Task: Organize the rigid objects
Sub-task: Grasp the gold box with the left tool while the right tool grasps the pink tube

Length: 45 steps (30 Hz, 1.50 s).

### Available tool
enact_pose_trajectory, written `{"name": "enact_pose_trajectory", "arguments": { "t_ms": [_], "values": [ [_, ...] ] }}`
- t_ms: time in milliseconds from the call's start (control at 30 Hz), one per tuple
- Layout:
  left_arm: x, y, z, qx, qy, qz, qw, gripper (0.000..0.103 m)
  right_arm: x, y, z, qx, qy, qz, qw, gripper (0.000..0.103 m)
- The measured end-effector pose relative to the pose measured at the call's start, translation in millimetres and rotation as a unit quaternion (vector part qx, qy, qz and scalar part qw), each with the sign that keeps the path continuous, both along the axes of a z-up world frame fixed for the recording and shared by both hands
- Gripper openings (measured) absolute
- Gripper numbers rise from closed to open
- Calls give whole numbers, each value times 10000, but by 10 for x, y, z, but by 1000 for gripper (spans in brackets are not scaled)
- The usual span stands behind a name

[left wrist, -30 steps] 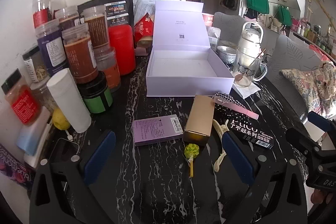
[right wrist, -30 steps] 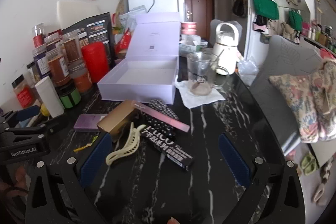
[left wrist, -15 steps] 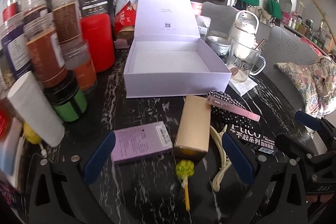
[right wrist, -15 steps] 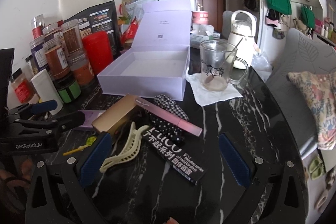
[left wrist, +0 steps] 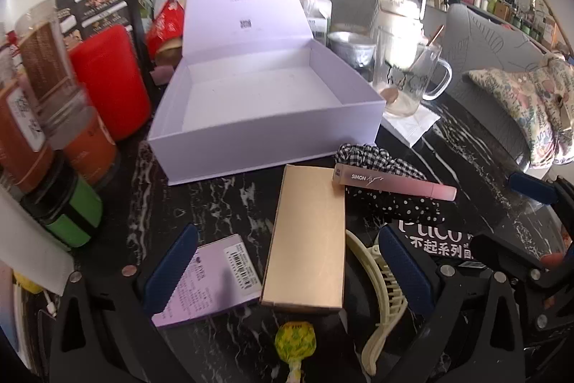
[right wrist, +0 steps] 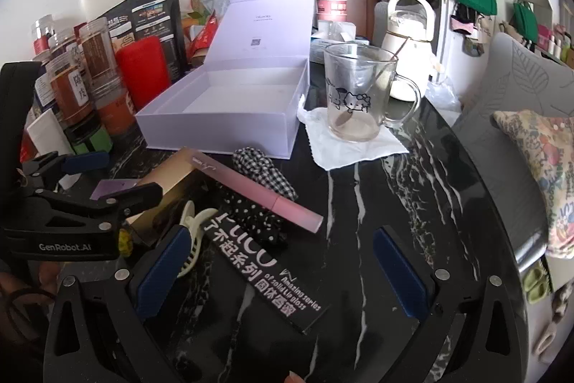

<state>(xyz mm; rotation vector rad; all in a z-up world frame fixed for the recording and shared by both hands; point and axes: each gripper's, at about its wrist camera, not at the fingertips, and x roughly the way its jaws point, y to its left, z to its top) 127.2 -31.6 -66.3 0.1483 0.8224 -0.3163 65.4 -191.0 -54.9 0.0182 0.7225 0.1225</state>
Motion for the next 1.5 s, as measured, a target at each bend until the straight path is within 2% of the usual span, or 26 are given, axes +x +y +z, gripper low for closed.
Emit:
{"name": "enact_pose_trajectory", "arguments": {
  "t_ms": [133, 233, 333, 400, 467, 533, 667, 767, 933, 1033, 1067, 1100, 1333, 1500],
  "values": [
    [124, -20, -86, 106, 224, 8, 9997, 93, 66, -23, -26, 14, 22, 31, 10000, 103],
    [210, -40, -145, 299, 436, 48, 9986, 92, 119, -33, -52, 30, 61, 45, 10000, 103],
    [290, -46, -198, 290, 794, -59, 9964, 80, 175, -33, -73, 63, 94, 124, 9999, 103],
    [306, -53, -179, 320, 798, -162, 9962, 72, 218, -31, -79, 38, 112, 185, 9998, 103],
    [319, -82, -174, 370, 801, -294, 9957, 48, 257, -39, -80, 43, 109, 254, 9996, 103],
    [331, -134, -169, 569, 771, -449, 9944, 45, 297, -60, -81, 90, 120, 293, 9995, 103],
    [374, -151, -154, 506, 923, -613, 9926, 44, 402, -118, -78, 225, 161, 391, 9989, 100],
    [388, -151, -136, 329, 1016, -647, 9922, 44, 469, -131, -57, 288, 187, 599, 9976, 88],
    [407, -148, -132, 289, 1020, -564, 9928, 44, 597, -67, -60, 343, 359, 1002, 9937, 66],
    [408, -136, -136, 351, 981, -528, 9932, 44, 627, 50, -67, 185, 354, 1338, 9902, 47],
    [414, -131, -143, 360, 990, -505, 9932, 44, 642, 97, -78, 82, 379, 1394, 9895, 32],
    [420, -127, -151, 361, 999, -489, 9931, 44, 651, 131, -86, 1, 387, 1406, 9893, 25],
    [433, -137, -157, 376, 943, -494, 9936, 45, 733, 227, -161, -73, 508, 1698, 9841, 25],
    [459, -191, -204, 501, 958, -485, 9930, 45, 774, 292, -229, -415, 527, 1731, 9826, 25]
  ]
}}
